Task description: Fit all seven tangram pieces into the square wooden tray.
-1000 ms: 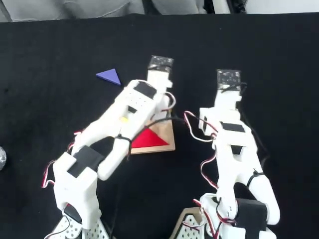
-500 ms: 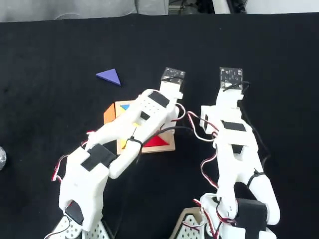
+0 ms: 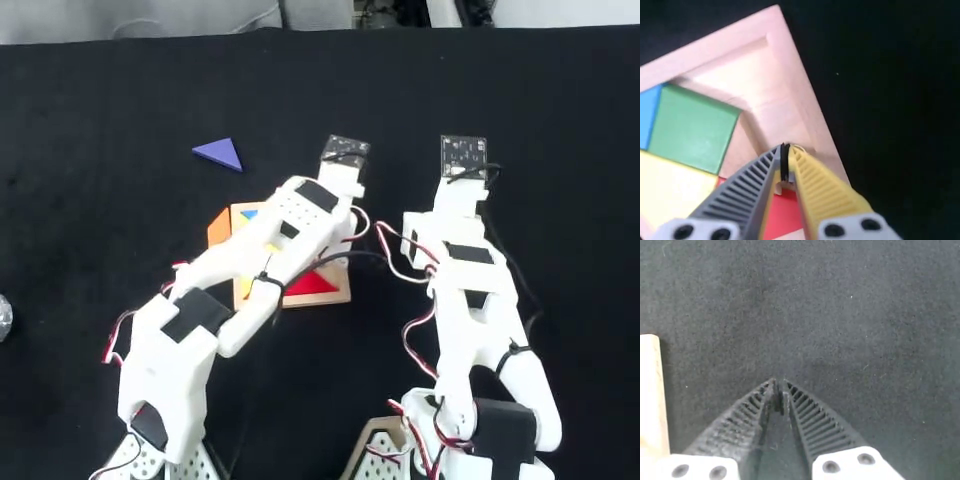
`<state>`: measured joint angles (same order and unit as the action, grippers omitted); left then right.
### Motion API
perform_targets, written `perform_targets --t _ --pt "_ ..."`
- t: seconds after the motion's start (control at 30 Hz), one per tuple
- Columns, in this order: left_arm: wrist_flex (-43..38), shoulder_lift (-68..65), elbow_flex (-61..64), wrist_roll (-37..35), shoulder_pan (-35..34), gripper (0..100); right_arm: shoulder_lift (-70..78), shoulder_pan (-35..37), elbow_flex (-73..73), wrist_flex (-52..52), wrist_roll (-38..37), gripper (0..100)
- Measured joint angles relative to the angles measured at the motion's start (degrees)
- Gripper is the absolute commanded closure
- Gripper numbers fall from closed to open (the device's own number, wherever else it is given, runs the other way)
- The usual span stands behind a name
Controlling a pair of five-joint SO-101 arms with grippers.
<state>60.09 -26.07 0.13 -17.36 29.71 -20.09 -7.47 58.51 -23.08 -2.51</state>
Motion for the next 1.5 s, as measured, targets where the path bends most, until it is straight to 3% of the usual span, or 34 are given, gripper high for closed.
perform_targets --t 0.3,0.4,0.53,0.8,1.0,1.2,1.33,1.5 --pt "0.7 5.27 1.41 0.09 -0.79 96 0.0 0.0 0.0 0.0 0.0 98.7" --pt "4.57 10.2 1.41 3.25 -2.99 96 0.0 0.0 0.0 0.0 0.0 98.7" --pt "9.58 18.11 1.32 8.79 -9.85 95 0.0 0.0 0.0 0.0 0.0 98.7" --pt "11.34 21.27 1.41 22.51 -27.96 82 0.0 0.0 0.0 0.0 0.0 98.7" --pt "1.14 21.27 1.32 25.23 -37.45 82 0.0 0.0 0.0 0.0 0.0 98.7" --pt "-8.7 16.53 -2.02 44.13 -35.34 82 0.0 0.09 0.0 0.0 0.0 98.7" --pt "-7.65 5.54 -13.1 41.23 -35.16 82 0.0 0.35 0.0 0.35 0.0 98.7" --pt "-2.81 -10.9 -32.44 26.29 -34.2 82 0.0 0.26 0.0 3.43 0.0 98.7"
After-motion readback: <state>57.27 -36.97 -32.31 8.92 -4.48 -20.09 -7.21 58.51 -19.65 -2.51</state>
